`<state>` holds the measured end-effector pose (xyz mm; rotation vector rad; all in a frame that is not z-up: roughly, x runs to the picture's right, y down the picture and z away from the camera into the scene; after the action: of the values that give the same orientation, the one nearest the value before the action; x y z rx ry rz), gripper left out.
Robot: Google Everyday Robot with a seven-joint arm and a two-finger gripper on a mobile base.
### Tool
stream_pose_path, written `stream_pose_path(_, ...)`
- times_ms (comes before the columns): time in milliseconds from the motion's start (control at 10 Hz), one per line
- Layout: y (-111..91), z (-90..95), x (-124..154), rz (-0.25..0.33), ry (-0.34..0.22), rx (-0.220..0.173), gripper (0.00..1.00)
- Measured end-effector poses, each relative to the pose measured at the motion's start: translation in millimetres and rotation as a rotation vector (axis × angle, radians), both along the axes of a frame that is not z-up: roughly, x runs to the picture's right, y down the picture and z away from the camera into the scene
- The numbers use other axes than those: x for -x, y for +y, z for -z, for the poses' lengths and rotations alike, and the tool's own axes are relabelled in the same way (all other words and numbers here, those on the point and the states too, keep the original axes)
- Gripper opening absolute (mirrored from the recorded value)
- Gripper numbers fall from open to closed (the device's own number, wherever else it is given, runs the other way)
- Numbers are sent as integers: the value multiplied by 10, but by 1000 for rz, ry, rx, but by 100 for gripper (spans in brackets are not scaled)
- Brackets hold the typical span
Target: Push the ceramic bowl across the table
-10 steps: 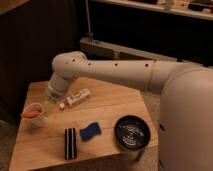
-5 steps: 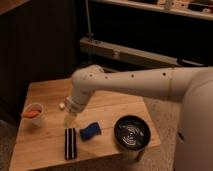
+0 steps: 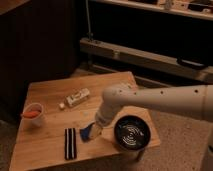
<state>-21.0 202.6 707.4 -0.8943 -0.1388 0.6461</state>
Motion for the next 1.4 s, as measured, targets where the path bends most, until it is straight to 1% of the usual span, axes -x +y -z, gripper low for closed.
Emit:
stream_pose_path(200, 138, -13, -475, -46, 74, 33, 60)
stream_pose_path(300, 218, -5, -821, -78, 126, 50, 60)
stream_pose_path(400, 261, 7, -999, -92, 154, 60, 60)
stream_pose_path(600, 391, 53, -1511, -129, 232, 95, 60)
stream_pose_path(700, 497, 103, -1836, -157, 280, 117, 60)
stream_pose_path(800, 577, 150, -2061, -179, 313, 126, 60)
stream_pose_path(1000, 756, 231, -2422, -222, 375, 148, 60)
stream_pose_path(1100, 840, 239, -2508, -234, 395, 162, 60)
stream_pose_path(1200, 906, 242, -2538, -236, 405, 171, 60)
stream_pose_path(1300, 1016, 220, -2505, -233, 407, 179, 60)
stream_pose_path(1400, 1107, 189, -2431, -223, 395, 184, 60)
